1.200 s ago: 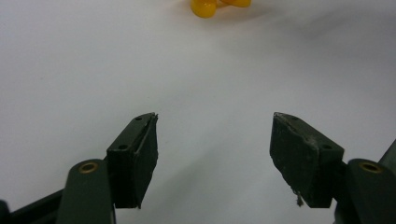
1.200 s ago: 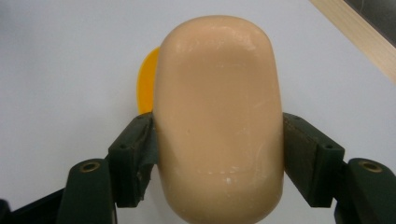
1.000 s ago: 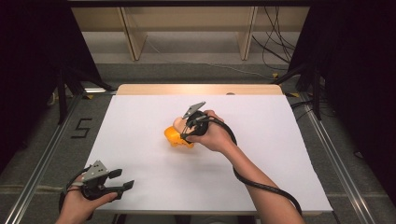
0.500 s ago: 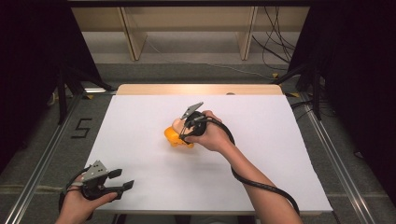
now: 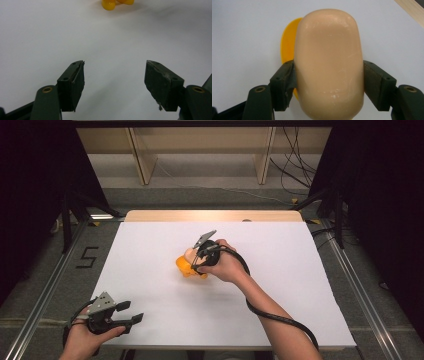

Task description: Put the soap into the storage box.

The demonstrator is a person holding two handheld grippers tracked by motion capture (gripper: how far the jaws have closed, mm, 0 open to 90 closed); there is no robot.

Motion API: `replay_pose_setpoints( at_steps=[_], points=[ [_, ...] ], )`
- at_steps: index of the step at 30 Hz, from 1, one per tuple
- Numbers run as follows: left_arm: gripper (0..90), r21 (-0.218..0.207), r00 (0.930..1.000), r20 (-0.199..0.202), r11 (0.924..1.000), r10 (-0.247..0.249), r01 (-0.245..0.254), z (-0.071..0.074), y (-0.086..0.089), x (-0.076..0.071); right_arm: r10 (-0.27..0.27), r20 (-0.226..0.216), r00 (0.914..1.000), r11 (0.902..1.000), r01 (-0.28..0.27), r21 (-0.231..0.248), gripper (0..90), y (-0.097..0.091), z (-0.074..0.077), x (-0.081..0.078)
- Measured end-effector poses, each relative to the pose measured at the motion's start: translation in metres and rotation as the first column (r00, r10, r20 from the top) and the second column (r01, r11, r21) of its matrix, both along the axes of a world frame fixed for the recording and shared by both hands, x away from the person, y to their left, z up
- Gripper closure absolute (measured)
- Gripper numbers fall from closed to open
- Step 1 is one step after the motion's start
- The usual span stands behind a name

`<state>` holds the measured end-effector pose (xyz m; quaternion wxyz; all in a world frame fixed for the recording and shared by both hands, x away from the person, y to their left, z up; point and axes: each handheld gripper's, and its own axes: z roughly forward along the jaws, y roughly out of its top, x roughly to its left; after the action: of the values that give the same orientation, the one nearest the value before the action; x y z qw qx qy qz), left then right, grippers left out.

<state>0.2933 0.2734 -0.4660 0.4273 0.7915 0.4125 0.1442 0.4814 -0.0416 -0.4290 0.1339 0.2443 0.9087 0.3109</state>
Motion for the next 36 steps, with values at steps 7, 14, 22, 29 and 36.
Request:
replay_pose_setpoints(
  at_steps=[7, 14, 22, 29, 36],
  points=[
    [32.1, -0.011, 1.0000, -0.008, 0.9999, 0.005, -0.005, -0.0004, -0.0006, -0.0003, 0.015, 0.012, 0.9998, 0.9998, -0.015, -0.012, 33.1, 0.0005, -0.0022, 0.0017],
    [32.1, -0.013, 0.9999, -0.001, 0.9998, 0.013, -0.013, -0.0010, -0.0011, -0.0003, 0.015, -0.012, 0.9998, 0.9997, -0.015, -0.020, 32.9, 0.0020, -0.0039, 0.0026],
    [32.2, -0.012, 0.9999, -0.002, 0.9999, 0.011, -0.011, -0.0010, -0.0011, -0.0003, 0.006, -0.002, 1.0000, 0.9997, -0.007, -0.022, 32.9, 0.0033, -0.0055, 0.0026],
    [32.1, 0.003, 1.0000, 0.009, 1.0000, 0.000, 0.000, -0.0002, -0.0002, 0.0000, 0.009, -0.008, 0.9999, 0.9999, -0.009, -0.007, 31.9, 0.0029, -0.0058, 0.0044],
    [32.1, 0.006, 1.0000, 0.004, 1.0000, -0.003, 0.003, 0.0002, 0.0001, -0.0001, -0.029, 0.004, 0.9996, 0.9986, 0.029, 0.044, 32.1, 0.0032, 0.0015, 0.0032]
  ],
)
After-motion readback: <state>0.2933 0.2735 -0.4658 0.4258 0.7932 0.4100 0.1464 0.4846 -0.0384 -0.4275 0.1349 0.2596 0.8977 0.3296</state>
